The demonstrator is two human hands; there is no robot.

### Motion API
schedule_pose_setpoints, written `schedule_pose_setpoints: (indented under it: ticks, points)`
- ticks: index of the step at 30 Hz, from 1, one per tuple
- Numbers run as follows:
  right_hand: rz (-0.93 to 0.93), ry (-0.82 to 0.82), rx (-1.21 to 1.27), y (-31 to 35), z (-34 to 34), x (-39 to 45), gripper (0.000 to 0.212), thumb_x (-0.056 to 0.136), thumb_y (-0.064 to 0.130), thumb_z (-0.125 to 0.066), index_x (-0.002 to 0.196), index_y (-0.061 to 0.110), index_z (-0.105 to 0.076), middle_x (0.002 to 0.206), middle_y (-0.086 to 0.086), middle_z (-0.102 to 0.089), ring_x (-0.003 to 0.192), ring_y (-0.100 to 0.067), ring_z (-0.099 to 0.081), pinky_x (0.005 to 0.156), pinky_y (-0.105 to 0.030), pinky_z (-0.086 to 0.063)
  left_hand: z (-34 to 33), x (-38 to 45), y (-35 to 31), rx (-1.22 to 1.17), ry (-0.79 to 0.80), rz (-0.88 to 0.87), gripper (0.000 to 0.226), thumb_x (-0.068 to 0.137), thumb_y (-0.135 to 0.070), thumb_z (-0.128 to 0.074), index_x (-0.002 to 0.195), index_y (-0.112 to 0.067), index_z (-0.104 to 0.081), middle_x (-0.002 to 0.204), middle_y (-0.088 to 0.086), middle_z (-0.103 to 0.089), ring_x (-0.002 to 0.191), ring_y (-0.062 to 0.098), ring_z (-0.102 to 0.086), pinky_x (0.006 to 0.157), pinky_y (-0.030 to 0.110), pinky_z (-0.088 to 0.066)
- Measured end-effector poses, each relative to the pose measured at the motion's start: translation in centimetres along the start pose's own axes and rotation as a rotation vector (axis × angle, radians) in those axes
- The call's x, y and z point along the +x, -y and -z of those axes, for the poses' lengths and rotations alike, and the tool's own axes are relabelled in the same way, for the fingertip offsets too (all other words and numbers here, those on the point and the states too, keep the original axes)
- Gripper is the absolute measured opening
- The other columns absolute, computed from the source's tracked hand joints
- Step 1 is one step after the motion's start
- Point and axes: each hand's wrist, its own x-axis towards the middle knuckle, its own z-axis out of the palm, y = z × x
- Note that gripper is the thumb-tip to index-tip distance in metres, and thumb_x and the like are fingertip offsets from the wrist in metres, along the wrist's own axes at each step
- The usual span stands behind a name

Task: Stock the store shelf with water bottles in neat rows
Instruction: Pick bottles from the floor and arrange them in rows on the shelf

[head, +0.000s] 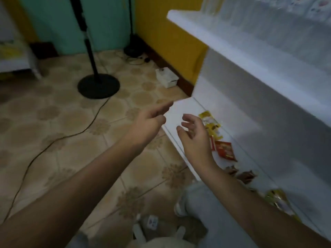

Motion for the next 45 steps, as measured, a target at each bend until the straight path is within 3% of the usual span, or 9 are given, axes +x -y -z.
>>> schedule_pose_setpoints:
  ticks: [9,16,22,25,30,35,39,42,45]
  points:
    - [-0.242,0.463,-0.184,-14.2,-16.1,-1.6,0.033,0.094,0.018,-0.061,0.124,0.026,-0.050,0.127,0.008,-0.053,0.111,-0.008,-0.054,0.088,-0.024,-0.046,9.2,-3.1,17.1,-0.048,-0.394,0.385,0.053,0.089,0.006,-0.040,0.135,-0.017,-0.053,0.139,-0.004,-0.052,0.130,0.005,-0.043,0.109,0.026,-0.034]
    - [-0.479,0.781,-0.641,-29.4,-16.5,-7.0,0.045,0.091,0.019,-0.065,0.133,0.011,-0.050,0.133,-0.007,-0.051,0.116,-0.023,-0.055,0.095,-0.036,-0.048,8.7,-4.8,28.0,-0.123,-0.403,0.645,0.053,0.091,0.006,-0.038,0.137,-0.016,-0.050,0.143,0.000,-0.047,0.136,0.009,-0.036,0.108,0.025,-0.031]
    - [-0.658,1.136,-0.957,-39.8,-12.9,-11.8,0.044,0.087,0.024,-0.068,0.127,0.011,-0.060,0.124,-0.007,-0.063,0.108,-0.022,-0.061,0.085,-0.023,-0.047,7.3,-5.7,36.5,-0.153,-0.383,0.815,0.051,0.091,0.003,-0.040,0.137,-0.018,-0.051,0.142,0.000,-0.048,0.135,0.011,-0.039,0.110,0.027,-0.030]
    - [-0.710,1.141,-0.991,-41.5,-13.6,-14.1,0.035,0.087,0.022,-0.068,0.118,0.006,-0.061,0.116,-0.010,-0.064,0.105,-0.026,-0.063,0.089,-0.032,-0.051,6.4,-6.3,39.6,-0.178,-0.427,0.911,0.051,0.091,0.004,-0.040,0.136,-0.016,-0.051,0.142,0.001,-0.048,0.135,0.014,-0.039,0.110,0.026,-0.029]
    - [-0.598,1.186,-1.056,-43.7,-14.9,-15.8,0.042,0.099,0.027,-0.050,0.137,0.011,-0.042,0.139,-0.006,-0.047,0.125,-0.021,-0.049,0.104,-0.025,-0.037,4.4,-8.0,43.2,-0.165,-0.419,1.050,0.047,0.094,-0.001,-0.041,0.135,-0.019,-0.053,0.140,0.002,-0.050,0.132,0.017,-0.042,0.107,0.028,-0.031]
    - [-0.691,1.203,-0.991,-44.3,-14.5,-14.8,0.042,0.086,0.025,-0.071,0.122,0.009,-0.056,0.118,-0.003,-0.058,0.112,-0.022,-0.058,0.076,-0.017,-0.037,2.8,-9.0,44.5,-0.214,-0.390,1.120,0.047,0.094,0.000,-0.041,0.136,-0.017,-0.051,0.141,0.004,-0.049,0.133,0.017,-0.040,0.105,0.025,-0.029]
    - [-0.731,1.043,-0.854,-44.0,-14.9,-12.3,0.014,0.078,0.019,-0.077,0.083,0.014,-0.065,0.081,0.000,-0.065,0.084,-0.022,-0.066,0.063,-0.028,-0.052,2.5,-8.6,44.4,-0.204,-0.388,1.119,0.045,0.094,-0.002,-0.043,0.135,-0.018,-0.053,0.141,0.003,-0.049,0.132,0.018,-0.042,0.104,0.023,-0.031]
    - [-0.718,0.896,-0.743,-42.5,-16.0,-9.5,0.035,0.069,0.020,-0.086,0.097,0.010,-0.067,0.092,-0.003,-0.069,0.086,-0.020,-0.067,0.073,-0.033,-0.056,2.5,-7.6,43.8,-0.223,-0.408,1.108,0.043,0.095,-0.004,-0.044,0.133,-0.020,-0.055,0.140,0.003,-0.049,0.129,0.019,-0.044,0.099,0.022,-0.032]
    - [-0.636,0.762,-0.616,-39.5,-17.0,-6.2,0.036,0.070,0.018,-0.086,0.100,0.012,-0.068,0.091,-0.002,-0.070,0.083,-0.017,-0.068,0.064,-0.020,-0.051,2.3,-6.4,42.1,-0.245,-0.421,1.080,0.039,0.095,-0.007,-0.047,0.130,-0.020,-0.058,0.138,0.004,-0.052,0.127,0.020,-0.047,0.099,0.024,-0.034]
